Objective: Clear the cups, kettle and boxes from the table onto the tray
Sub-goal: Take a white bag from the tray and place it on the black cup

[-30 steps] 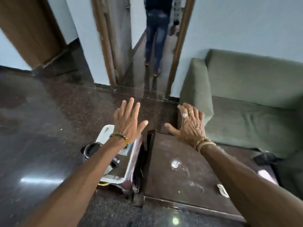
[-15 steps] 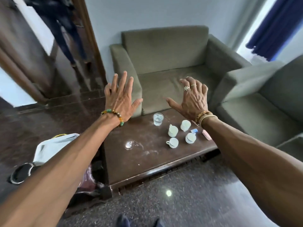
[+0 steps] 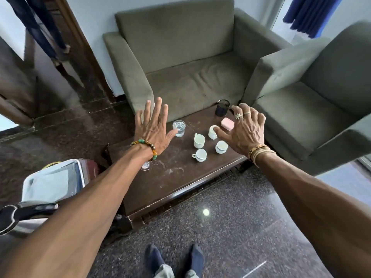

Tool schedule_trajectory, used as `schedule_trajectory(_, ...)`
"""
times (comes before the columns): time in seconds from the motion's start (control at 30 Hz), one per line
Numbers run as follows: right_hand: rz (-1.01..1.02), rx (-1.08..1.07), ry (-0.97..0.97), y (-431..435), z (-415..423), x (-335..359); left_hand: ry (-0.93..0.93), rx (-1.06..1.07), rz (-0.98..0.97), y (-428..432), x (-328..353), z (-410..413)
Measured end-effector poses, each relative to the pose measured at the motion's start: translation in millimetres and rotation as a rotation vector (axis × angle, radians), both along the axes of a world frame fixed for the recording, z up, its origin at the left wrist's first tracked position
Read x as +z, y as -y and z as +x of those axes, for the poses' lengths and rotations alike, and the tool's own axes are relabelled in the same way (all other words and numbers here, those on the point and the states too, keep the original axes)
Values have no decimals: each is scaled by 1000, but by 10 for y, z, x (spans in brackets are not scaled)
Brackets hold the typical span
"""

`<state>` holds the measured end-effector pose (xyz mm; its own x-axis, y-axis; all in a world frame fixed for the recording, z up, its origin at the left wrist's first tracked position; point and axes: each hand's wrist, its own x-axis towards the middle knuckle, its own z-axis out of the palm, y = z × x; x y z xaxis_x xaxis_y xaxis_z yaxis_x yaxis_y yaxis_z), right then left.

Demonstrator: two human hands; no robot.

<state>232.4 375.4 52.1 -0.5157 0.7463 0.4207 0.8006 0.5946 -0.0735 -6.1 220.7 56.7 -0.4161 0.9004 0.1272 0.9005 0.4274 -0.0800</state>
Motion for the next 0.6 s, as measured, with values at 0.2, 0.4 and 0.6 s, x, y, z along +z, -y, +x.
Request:
schedule_trajectory(0.2,-25,-20,-57,-76,-101,158,-13,45,22,25,162,-147)
schedule_trajectory(0.4,-79,103,-36,176,-697,209,19,148,38,367,174,-549)
schedule_trajectory(0.6,-160,236,67,583,-1441,46,68,276,-17,910,-3,-1097)
